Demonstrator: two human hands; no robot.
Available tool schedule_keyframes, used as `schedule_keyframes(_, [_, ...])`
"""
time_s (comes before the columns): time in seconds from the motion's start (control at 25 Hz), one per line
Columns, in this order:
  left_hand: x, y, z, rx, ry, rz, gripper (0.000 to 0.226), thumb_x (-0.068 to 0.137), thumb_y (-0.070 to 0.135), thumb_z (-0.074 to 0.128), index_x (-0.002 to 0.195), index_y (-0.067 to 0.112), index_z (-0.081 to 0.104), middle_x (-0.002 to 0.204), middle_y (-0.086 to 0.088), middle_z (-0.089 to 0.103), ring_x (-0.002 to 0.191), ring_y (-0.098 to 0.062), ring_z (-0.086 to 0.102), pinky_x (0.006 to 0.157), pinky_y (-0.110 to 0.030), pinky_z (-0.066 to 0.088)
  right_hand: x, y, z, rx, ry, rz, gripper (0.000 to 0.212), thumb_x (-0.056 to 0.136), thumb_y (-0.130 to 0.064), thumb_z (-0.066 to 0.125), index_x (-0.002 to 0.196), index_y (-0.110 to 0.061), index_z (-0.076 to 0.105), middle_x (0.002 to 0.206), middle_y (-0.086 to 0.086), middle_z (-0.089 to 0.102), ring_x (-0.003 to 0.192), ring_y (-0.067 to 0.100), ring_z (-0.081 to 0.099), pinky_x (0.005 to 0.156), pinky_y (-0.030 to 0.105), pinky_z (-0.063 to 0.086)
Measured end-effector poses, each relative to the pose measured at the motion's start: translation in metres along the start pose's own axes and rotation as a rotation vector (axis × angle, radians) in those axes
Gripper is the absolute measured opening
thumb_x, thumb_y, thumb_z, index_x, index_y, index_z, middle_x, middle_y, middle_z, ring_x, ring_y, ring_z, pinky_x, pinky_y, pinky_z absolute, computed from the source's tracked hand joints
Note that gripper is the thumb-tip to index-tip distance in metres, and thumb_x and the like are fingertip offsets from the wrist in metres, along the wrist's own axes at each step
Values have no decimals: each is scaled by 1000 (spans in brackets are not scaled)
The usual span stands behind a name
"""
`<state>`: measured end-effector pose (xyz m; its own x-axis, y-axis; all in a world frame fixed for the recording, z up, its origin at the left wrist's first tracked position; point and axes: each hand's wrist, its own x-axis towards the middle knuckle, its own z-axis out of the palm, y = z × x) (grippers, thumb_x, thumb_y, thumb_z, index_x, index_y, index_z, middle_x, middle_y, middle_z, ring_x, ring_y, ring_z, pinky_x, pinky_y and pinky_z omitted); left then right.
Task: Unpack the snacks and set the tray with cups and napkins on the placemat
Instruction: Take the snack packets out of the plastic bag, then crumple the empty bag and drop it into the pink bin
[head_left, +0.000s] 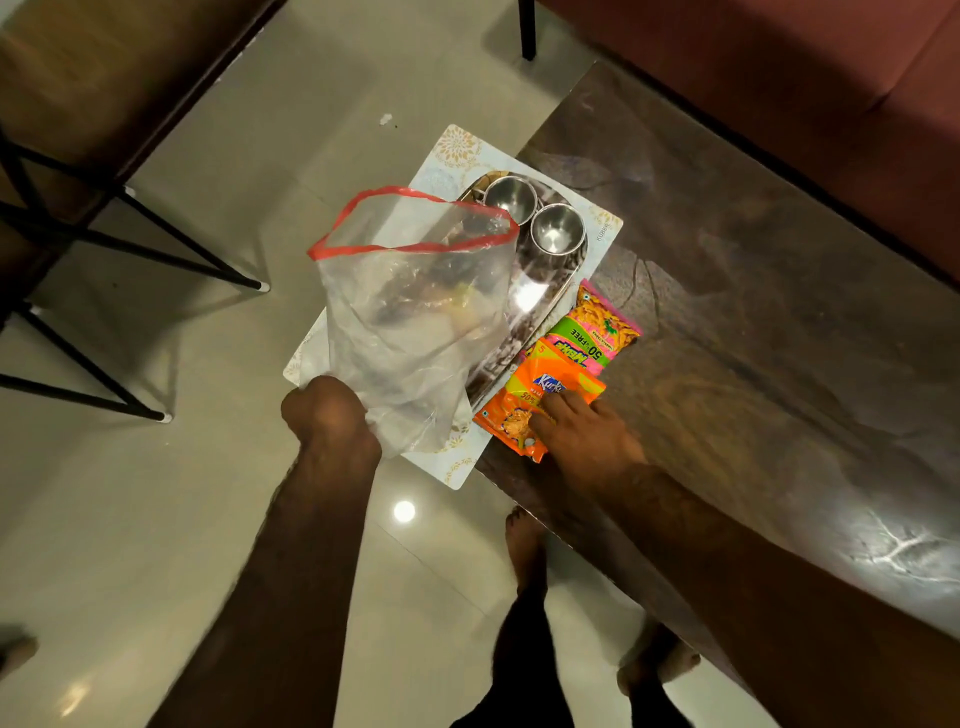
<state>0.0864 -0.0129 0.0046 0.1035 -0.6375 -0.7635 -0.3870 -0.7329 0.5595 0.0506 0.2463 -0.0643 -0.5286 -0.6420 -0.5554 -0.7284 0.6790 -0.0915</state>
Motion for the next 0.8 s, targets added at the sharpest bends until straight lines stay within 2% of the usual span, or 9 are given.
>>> schedule_keyframes(0.08, [-4,-2,0,34,-22,39,40,94,13,37,119,5,66,99,-9,67,61,-17,58,49,-19,42,-2,1,0,31,-59,-3,48,97,-31,51,145,-26,49,158,4,40,150,30,36,110,43,39])
schedule_keyframes(0.24, [-8,-3,4,151,-109,100,40,93,6,35,121,6,63,101,-13,58,58,-19,52,39,-18,41,-15,-2,-15,333,2,84,64,89,-29,62,151,-27,46,161,2,40,152,26,37,116,38,38])
schedule_keyframes(0.4, [-31,-9,9,86,-135,136,35,95,6,34,114,12,63,108,-13,62,76,-29,59,53,-36,56,-31,-9,-68,1394,90,271,96,81,-10,87,159,-26,33,151,-3,50,140,17,50,108,30,45])
schedule_keyframes(0.48, [-45,-13,10,135,-161,175,32,97,8,32,108,17,60,106,-9,62,82,-29,61,50,-42,59,-40,-11,-99,1861,130,169,94,82,1,85,157,-27,35,148,-3,59,133,18,62,100,32,57])
schedule_keyframes(0.52, [-54,-16,11,173,-180,204,32,96,8,31,106,18,60,103,-6,61,81,-27,62,47,-41,59,-45,-10,-113,1965,161,120,89,84,2,83,155,-26,38,144,-2,64,125,14,69,89,29,62])
schedule_keyframes(0.6, [-74,-20,9,247,-263,270,31,96,9,33,98,23,61,100,-2,60,83,-23,61,49,-40,60,-53,-8,-143,1942,242,118,86,84,-4,84,155,-27,40,137,-6,68,113,3,73,75,18,61])
schedule_keyframes(0.64, [-84,-23,9,294,-321,338,31,97,9,35,93,26,61,101,0,60,88,-22,62,55,-42,62,-54,-6,-154,1896,293,139,87,85,-6,84,155,-27,38,137,-7,68,113,2,72,77,17,62])
schedule_keyframes(0.72, [-110,-25,8,395,-466,523,33,100,10,42,88,33,63,103,4,64,97,-18,63,72,-38,60,-56,-2,-166,1836,364,125,85,86,-3,81,155,-24,36,141,-2,65,124,9,68,91,22,61])
schedule_keyframes(0.8, [-136,-28,10,455,-626,605,28,104,13,45,101,30,67,104,7,67,99,-8,63,74,-19,52,-64,-2,-176,1779,369,100,79,87,-6,82,153,-21,41,140,1,66,128,14,66,101,28,58])
